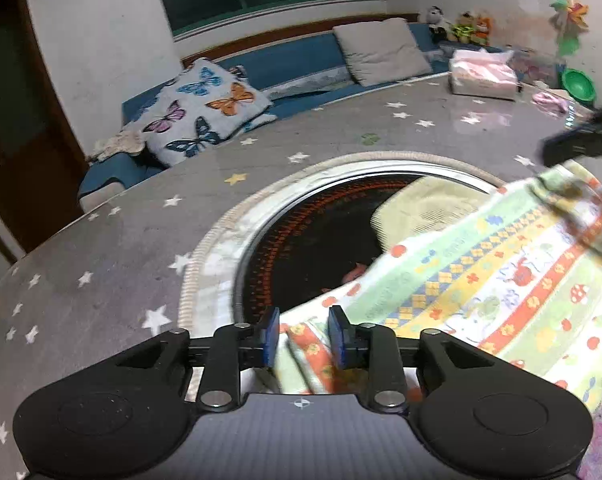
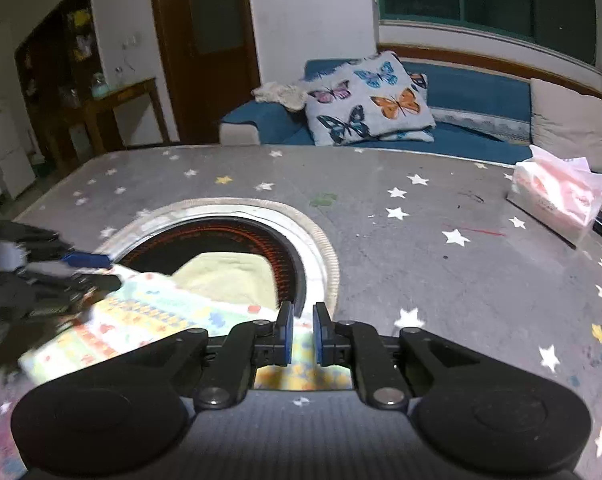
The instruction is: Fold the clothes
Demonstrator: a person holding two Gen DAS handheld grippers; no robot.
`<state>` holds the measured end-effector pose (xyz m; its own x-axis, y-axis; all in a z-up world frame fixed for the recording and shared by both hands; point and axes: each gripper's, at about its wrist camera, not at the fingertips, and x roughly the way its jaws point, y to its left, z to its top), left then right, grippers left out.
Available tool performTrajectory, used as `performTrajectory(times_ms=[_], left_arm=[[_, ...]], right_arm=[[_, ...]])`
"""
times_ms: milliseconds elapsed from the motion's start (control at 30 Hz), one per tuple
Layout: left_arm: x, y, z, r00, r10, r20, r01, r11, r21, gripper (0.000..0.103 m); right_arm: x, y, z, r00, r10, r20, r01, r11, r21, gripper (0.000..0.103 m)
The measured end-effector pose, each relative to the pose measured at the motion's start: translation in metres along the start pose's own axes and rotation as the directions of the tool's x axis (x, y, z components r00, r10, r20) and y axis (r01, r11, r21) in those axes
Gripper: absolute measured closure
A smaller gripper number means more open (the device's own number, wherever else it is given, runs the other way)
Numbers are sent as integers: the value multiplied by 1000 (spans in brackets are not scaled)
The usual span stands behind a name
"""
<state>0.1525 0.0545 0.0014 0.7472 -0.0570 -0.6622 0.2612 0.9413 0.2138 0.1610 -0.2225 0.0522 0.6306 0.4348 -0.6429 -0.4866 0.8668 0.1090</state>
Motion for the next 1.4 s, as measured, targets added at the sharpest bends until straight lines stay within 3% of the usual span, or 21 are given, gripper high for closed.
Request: performTrajectory(times_ms=[167, 333, 433, 600, 833, 933, 1000, 1067, 1167, 1400], left_arm=[[-14, -1, 14, 999, 2, 36, 0, 999, -46, 73], [-23, -22, 28, 991, -113, 66, 116, 992, -43, 73], [-14, -37, 31, 986, -160, 43, 161, 987, -16, 73], [10, -48, 34, 984, -180, -6, 180, 984, -9, 74], [29, -48, 35, 985, -173, -17, 173, 985, -17, 72], [30, -47, 34, 985, -170, -10, 169, 985, -17, 72], [28, -47, 34, 986, -165, -10, 164, 986, -20, 72], [23, -48, 35, 987, -159, -1, 158, 987, -17, 69], [10, -51, 33, 987, -157, 23, 157, 987, -12, 55], [-20, -62, 19, 989, -132, 63, 133, 991, 2, 43]], right_arm=[[-19, 2, -20, 999, 44, -28, -44, 999, -18, 93], [-7, -21, -33, 998, -20, -61, 23, 998, 59, 94], [-7, -28, -28, 999, -9, -43, 13, 996, 93, 93], [-5, -16, -15, 1000, 26, -16, -25, 998, 53, 92], [35, 7, -2, 994, 105, -37, -104, 994, 26, 91], [52, 10, -1, 996, 85, -42, -84, 996, 12, 88], [51, 12, 0, 996, 81, -43, -80, 997, 15, 80], [44, 16, 1, 996, 87, -37, -87, 996, 6, 75], [33, 25, 0, 995, 97, -32, -99, 994, -43, 67], [18, 54, -18, 993, 100, -66, -111, 977, -181, 66]])
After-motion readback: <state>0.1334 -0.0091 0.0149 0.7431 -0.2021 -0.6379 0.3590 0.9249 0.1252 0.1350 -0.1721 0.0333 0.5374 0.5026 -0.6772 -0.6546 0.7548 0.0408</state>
